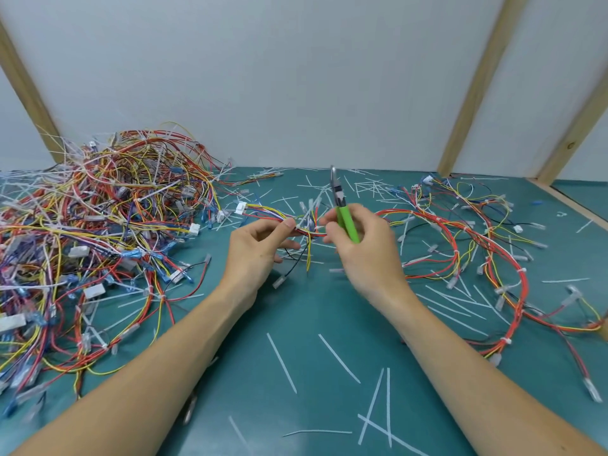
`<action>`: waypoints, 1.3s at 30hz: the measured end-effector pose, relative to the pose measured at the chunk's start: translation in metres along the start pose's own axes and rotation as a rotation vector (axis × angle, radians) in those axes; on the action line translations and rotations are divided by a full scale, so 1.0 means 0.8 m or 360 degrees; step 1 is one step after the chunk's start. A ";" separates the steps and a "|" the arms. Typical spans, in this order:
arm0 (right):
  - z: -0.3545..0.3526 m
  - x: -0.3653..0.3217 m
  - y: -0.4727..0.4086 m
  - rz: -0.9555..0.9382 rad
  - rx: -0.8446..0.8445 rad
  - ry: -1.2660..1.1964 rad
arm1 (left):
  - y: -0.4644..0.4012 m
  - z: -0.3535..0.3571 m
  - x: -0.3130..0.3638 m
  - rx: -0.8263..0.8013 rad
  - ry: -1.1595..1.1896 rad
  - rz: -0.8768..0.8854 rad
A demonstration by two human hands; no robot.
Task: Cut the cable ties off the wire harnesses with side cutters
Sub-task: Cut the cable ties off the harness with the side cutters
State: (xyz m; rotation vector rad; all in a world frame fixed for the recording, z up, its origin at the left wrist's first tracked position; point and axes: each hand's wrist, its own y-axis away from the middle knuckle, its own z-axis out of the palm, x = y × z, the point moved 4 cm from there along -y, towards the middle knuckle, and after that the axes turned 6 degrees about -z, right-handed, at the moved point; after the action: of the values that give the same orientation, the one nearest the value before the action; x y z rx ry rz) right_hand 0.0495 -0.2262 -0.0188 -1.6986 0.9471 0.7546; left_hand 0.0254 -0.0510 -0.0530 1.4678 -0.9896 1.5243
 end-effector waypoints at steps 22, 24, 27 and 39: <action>-0.024 0.012 -0.012 -0.0424 -0.0156 0.1019 | 0.006 -0.002 0.013 0.0153 -0.0057 0.0331; -0.023 0.012 -0.012 -0.0426 -0.0152 0.1014 | 0.006 -0.002 0.013 0.0140 -0.0066 0.0345; -0.023 0.012 -0.012 -0.0419 -0.0165 0.1005 | 0.006 -0.001 0.013 0.0125 -0.0082 0.0379; -0.022 0.012 -0.012 -0.0438 -0.0184 0.0981 | 0.007 -0.003 0.015 0.0135 -0.0006 0.0326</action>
State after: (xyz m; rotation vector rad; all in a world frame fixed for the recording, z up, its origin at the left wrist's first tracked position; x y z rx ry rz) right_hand 0.0631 -0.2433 -0.0174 -2.1636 1.0553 0.0927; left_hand 0.0187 -0.0509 -0.0408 1.4640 -1.1180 1.7280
